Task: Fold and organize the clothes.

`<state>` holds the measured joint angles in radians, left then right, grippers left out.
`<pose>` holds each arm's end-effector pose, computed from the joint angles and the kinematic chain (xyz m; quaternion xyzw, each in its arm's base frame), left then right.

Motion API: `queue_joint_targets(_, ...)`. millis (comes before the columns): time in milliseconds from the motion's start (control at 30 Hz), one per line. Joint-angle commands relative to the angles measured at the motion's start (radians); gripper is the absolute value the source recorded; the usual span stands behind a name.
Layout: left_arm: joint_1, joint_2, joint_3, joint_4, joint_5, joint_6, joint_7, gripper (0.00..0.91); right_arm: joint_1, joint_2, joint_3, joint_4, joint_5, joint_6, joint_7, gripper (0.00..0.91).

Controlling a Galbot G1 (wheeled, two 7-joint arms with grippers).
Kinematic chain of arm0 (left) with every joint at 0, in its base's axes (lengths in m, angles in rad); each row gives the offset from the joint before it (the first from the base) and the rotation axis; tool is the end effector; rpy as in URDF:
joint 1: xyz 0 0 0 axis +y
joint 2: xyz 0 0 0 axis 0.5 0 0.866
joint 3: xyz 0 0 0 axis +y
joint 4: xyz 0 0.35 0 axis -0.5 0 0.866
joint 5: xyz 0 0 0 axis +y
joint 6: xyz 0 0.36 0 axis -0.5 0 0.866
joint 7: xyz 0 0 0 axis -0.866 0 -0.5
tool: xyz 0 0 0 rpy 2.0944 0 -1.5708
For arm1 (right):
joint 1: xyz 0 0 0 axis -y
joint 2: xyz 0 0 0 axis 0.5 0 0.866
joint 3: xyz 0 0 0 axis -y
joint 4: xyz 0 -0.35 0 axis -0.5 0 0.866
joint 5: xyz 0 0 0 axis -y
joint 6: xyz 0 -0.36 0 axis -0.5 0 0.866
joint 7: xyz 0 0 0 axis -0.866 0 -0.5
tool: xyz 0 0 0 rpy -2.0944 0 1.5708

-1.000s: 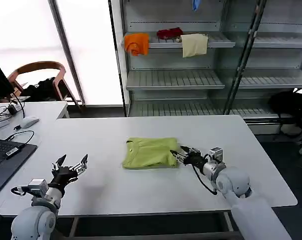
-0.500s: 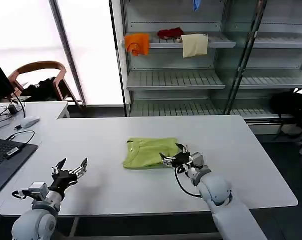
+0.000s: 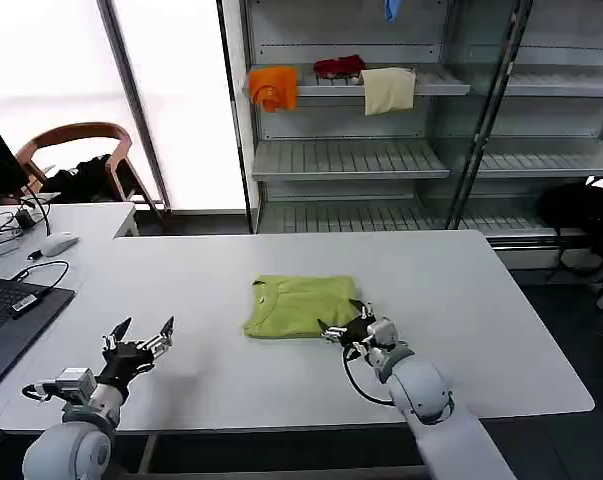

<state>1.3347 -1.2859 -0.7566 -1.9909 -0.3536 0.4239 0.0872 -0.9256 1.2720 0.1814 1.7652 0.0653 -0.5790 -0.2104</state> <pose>0.2574 0.1299 -0.2572 -0.0010 -0.9926 0.0173 0.1200 0.3670 0.0307 -0.2603 0.2398 -0.9450 0.1374 0.1749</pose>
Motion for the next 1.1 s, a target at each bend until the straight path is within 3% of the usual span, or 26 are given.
queue_joint_targets(33,0.024,0.0,-0.012,-0.019,0.0,-0.003,0.0,0.907,-0.023,0.016,0.012,-0.012,0.017,-0.003,-0.016,0.907)
queue_joint_targets(367,0.035,-0.011,-0.008,-0.051,0.002,-0.003,0.0,0.907,-0.031,0.02,0.052,-0.011,0.139,0.001,-0.01,0.907)
queue_joint_targets(600,0.03,-0.01,-0.016,-0.071,-0.005,-0.009,0.0,0.907,-0.043,-0.002,0.114,0.072,0.178,0.054,0.073,0.907)
queue_joint_targets(767,0.039,0.001,-0.038,-0.065,-0.022,-0.009,0.001,0.907,-0.059,-0.106,0.274,0.017,0.176,0.122,0.061,0.907)
queue_joint_targets(900,0.037,0.013,-0.051,-0.044,-0.049,-0.011,0.002,0.907,-0.067,-0.189,0.378,-0.051,0.241,0.172,0.073,0.907)
queue_joint_targets(1100,0.008,0.011,-0.038,-0.017,-0.079,-0.017,0.002,0.907,-0.111,-0.291,0.426,-0.084,0.279,0.234,0.079,0.907)
